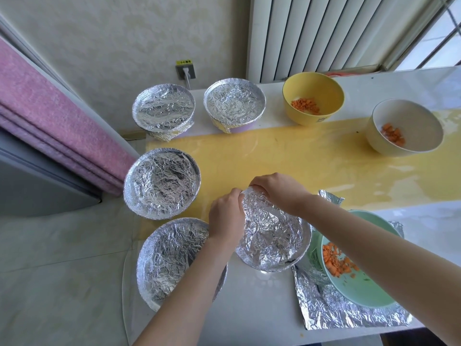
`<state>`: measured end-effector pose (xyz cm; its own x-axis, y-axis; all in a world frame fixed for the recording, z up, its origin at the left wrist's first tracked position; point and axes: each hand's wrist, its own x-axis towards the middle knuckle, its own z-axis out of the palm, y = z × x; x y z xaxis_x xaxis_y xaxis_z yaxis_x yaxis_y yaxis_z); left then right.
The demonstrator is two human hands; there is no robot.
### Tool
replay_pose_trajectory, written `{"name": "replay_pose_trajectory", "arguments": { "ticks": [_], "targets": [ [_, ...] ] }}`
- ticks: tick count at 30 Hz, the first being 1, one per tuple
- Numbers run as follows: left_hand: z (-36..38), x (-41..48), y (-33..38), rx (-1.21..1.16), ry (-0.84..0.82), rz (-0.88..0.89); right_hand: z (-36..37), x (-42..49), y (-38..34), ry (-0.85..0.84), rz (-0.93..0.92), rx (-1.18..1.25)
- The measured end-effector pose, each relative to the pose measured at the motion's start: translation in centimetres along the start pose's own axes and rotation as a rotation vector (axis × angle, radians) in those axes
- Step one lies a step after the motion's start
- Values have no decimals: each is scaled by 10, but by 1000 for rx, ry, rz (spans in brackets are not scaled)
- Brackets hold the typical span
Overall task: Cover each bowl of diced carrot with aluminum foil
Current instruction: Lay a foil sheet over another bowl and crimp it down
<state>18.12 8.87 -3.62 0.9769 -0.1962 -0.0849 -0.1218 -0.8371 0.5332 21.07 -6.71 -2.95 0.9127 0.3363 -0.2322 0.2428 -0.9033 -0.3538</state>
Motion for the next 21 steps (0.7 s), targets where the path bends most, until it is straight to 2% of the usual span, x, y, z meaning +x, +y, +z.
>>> {"name": "replay_pose_trajectory", "arguments": {
  "ticks": [4, 8, 10, 14, 21],
  "targets": [
    [1, 2, 1, 3, -15, -27, -2, -3, -10, 10, -61, -63],
    [1, 3, 2, 30, -13, -27, -5, 0, -11, -10, -42, -135],
    [1, 4, 1, 39, -10, -22, -5, 1, -8, -37, -33, -95],
    [2, 4, 0, 65, -4, -17, -3, 2, -2, -41, 36, 152],
    [1, 3, 0, 93, -3, -14, 1, 0, 2, -19, 19, 59]
  ]
}}
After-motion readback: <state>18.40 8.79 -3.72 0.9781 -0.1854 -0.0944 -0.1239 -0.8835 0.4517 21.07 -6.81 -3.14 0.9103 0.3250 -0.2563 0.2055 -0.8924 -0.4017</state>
